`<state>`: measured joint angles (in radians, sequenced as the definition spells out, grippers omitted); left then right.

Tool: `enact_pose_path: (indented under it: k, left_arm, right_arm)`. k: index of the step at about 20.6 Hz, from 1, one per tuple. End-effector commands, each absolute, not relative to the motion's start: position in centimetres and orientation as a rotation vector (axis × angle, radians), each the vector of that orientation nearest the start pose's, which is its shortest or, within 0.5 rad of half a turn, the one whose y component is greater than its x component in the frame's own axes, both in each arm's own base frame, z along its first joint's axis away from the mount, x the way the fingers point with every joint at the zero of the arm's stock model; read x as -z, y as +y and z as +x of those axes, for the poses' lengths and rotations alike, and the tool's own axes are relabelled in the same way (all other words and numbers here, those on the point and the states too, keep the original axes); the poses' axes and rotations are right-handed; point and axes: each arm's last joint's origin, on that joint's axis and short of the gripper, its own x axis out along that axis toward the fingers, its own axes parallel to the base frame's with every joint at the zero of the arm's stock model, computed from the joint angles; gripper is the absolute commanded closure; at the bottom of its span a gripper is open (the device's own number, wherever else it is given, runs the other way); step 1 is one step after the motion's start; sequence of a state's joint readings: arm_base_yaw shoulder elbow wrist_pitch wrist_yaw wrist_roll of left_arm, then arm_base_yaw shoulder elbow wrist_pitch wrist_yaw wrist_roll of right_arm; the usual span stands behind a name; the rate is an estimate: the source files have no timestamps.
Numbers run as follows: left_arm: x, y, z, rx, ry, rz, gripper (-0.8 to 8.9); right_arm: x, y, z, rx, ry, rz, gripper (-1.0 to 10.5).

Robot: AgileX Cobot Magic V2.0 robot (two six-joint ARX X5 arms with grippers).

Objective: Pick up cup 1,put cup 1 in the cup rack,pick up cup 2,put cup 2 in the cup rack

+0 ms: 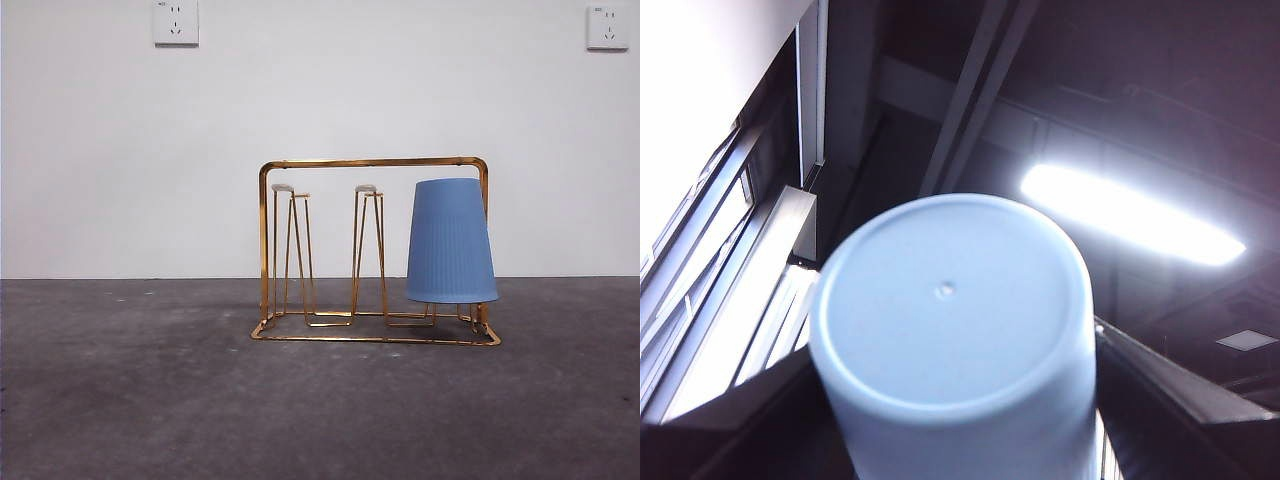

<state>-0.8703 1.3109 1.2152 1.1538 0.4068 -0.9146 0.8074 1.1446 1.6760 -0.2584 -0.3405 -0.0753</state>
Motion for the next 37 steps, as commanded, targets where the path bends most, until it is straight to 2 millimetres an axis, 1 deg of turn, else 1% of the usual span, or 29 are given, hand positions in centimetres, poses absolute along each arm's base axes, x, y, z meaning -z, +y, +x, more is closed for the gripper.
enact_pose_path:
  k: [1, 2, 3, 5, 7, 8, 9, 11, 12, 14, 18, 21, 24, 28, 33, 37]
  left_arm:
    - [-47.8, -19.2, 15.1, 1.600, -0.531, -0.940, 8.21]
    - [-47.9, -18.8, 15.3, 1.603, -0.529, -0.919, 8.21]
    - [-48.1, -18.3, 15.4, 1.600, -0.530, -0.898, 8.21]
    - [-48.5, -17.1, 15.6, 1.570, -0.515, -0.866, 8.21]
    - [-48.9, -15.8, 15.6, 1.523, -0.465, -0.792, 8.21]
    - [-49.0, -15.1, 15.5, 1.471, -0.430, -0.733, 8.21]
    - [-48.9, -14.5, 15.3, 1.411, -0.394, -0.671, 8.21]
    - [-48.0, -13.3, 14.8, 1.203, -0.279, -0.504, 8.21]
    - [-47.0, -12.8, 14.6, 1.052, -0.199, -0.404, 8.21]
    - [-45.2, -12.3, 14.5, 0.838, -0.054, -0.238, 8.21]
    - [-43.2, -12.8, 15.2, 0.704, 0.085, -0.090, 8.21]
    - [-41.8, -13.7, 16.5, 0.639, 0.155, -0.013, 8.21]
    - [-40.5, -15.0, 18.1, 0.626, 0.208, 0.027, 8.21]
    - [-38.3, -16.8, 20.6, 0.558, 0.272, 0.076, 8.21]
    - [-36.2, -18.6, 23.0, 0.549, 0.311, 0.100, 8.21]
    - [-34.6, -19.6, 24.4, 0.511, 0.336, 0.118, 8.21]
  right_arm:
    - [-53.9, 14.0, 12.2, -1.112, -0.255, -0.011, 9.0]
    - [-53.8, 13.7, 12.0, -1.101, -0.240, -0.014, 8.2]
    - [-53.8, 13.3, 11.6, -1.085, -0.227, -0.017, 7.6]
    - [-53.8, 12.1, 10.6, -1.061, -0.203, -0.031, 7.5]
    - [-53.7, 10.5, 9.2, -1.017, -0.175, -0.053, 7.5]
    - [-53.5, 9.5, 8.4, -0.985, -0.157, -0.073, 7.5]
    - [-53.3, 8.8, 7.8, -0.952, -0.136, -0.085, 7.5]
    - [-52.8, 7.0, 6.4, -0.878, -0.090, -0.118, 7.5]
    - [-52.5, 6.3, 5.9, -0.831, -0.060, -0.131, 7.5]
    - [-52.0, 4.9, 4.9, -0.766, -0.030, -0.144, 7.5]
    - [-51.6, 3.9, 4.2, -0.716, 0.001, -0.162, 7.5]
    - [-51.2, 3.9, 4.1, -0.711, 0.038, -0.180, 7.5]
    - [-50.8, 3.9, 4.2, -0.707, 0.074, -0.197, 7.5]
    - [-50.5, 3.8, 4.2, -0.681, 0.107, -0.215, 7.5]
    - [-50.1, 3.5, 4.0, -0.664, 0.144, -0.231, 7.5]
    - [-50.0, 3.5, 3.9, -0.665, 0.157, -0.238, 7.5]
